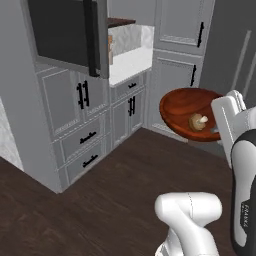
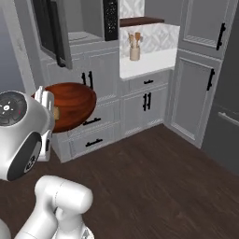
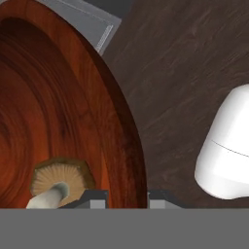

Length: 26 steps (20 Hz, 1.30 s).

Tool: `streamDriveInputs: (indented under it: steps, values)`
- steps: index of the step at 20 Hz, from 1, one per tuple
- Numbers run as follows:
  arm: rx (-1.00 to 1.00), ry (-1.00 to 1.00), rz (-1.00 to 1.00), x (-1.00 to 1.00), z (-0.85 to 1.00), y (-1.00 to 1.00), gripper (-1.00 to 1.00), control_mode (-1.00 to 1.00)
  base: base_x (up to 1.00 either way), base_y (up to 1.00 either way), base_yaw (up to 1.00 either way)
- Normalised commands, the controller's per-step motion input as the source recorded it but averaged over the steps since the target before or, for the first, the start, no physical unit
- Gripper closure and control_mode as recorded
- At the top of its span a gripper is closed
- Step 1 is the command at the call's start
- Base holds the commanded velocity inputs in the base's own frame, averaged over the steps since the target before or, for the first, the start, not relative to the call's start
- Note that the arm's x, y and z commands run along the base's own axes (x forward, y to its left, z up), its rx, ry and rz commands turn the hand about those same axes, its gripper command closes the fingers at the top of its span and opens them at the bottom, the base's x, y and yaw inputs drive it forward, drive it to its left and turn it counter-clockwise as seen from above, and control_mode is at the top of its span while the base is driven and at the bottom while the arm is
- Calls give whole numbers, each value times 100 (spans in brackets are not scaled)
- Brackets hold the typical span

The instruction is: Pick the mushroom from the sink and place it in the bowl. Then pick the bowl and place it in the microwave. Then close the microwave door and press the start button.

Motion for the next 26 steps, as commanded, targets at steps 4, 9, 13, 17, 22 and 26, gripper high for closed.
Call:
streamDriveInputs:
  steps: [4, 9, 13, 17, 22, 26]
  values:
    - [0, 0, 0, 0, 0, 0, 100, 100, 83, -100, 36]
    - [0, 0, 0, 0, 0, 0, 100, 100, 75, -100, 34]
    - [0, 0, 0, 0, 0, 0, 100, 100, 77, -99, 34]
    - [0, 0, 0, 0, 0, 0, 100, 100, 88, -76, 51]
    - [0, 0, 0, 0, 0, 0, 100, 100, 70, -69, 64]
    - [0, 0, 0, 0, 0, 0, 100, 100, 64, -54, 65]
